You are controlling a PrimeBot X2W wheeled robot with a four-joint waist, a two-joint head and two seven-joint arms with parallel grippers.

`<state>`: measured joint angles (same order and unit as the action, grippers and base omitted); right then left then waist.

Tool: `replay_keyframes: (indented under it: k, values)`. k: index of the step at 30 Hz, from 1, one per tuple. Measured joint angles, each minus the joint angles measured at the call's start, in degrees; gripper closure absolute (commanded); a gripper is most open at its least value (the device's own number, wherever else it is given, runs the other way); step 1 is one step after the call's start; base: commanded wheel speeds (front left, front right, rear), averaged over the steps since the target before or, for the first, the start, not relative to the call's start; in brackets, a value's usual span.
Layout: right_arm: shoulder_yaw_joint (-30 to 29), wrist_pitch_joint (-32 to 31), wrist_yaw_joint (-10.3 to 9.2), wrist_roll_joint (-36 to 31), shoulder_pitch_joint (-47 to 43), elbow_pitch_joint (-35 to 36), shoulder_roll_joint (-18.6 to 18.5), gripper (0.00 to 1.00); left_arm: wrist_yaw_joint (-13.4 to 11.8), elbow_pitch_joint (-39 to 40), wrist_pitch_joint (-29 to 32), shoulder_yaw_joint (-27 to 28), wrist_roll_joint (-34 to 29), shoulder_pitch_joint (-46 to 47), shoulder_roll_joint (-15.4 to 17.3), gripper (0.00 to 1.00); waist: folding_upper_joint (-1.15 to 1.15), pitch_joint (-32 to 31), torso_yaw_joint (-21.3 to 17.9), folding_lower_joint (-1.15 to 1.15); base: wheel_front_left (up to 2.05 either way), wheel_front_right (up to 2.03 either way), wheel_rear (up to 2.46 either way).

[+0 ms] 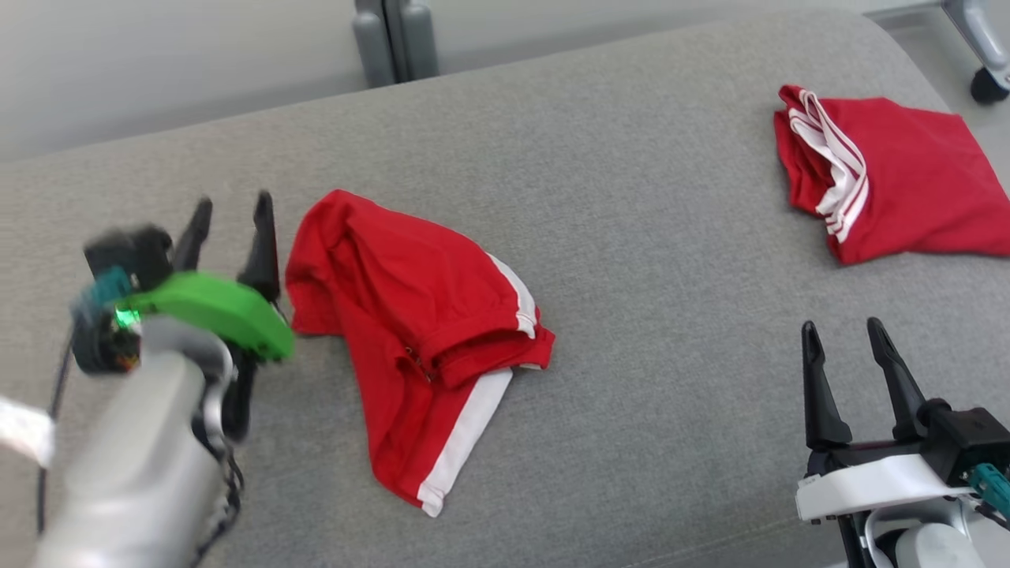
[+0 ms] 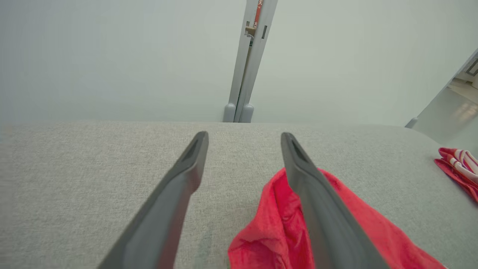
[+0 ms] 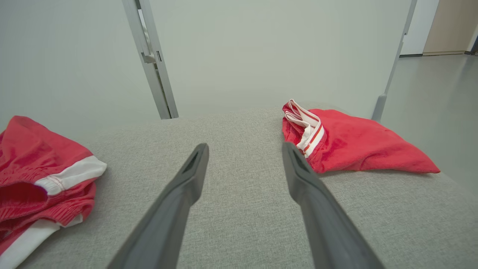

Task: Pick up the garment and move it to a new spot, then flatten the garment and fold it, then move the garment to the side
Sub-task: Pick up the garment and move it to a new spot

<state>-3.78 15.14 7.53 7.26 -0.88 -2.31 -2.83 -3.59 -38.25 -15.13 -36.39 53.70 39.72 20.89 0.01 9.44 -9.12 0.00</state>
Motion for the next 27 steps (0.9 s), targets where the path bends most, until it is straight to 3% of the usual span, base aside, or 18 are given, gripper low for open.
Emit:
replay_keyframes:
  k: [2, 9, 17, 27]
  values:
    - [-0.7, 0.0, 0.0, -0.5, -0.8, 0.0, 0.0, 0.0, -1.6, 5.6, 0.0, 4.5, -5.6, -6.7, -1.3, 0.0, 0.0, -1.1, 1.1, 0.0, 0.0, 0.0, 0.0]
    - [-2.5, 0.0, 0.0, -2.4, -3.6, -0.2, 0.0, 0.0, -2.7, 21.5, 0.0, 12.5, -21.4, -25.5, -6.4, 0.0, 0.0, -4.4, 5.8, 0.0, 0.0, 0.0, 0.0]
    - [-2.4, 0.0, 0.0, -3.3, -5.7, -1.2, 0.0, 0.0, -0.3, 29.1, 0.0, 20.6, -32.4, -40.6, -11.5, 0.0, 0.0, -7.2, 12.3, 0.0, 0.0, 0.0, 0.0]
    - [-2.4, 0.0, 0.0, -2.3, -8.0, -3.4, 0.0, 0.0, 6.5, 30.6, 0.0, 30.4, -38.0, -50.2, -15.8, 0.0, 0.0, -10.8, 17.0, 0.0, 0.0, 0.0, 0.0]
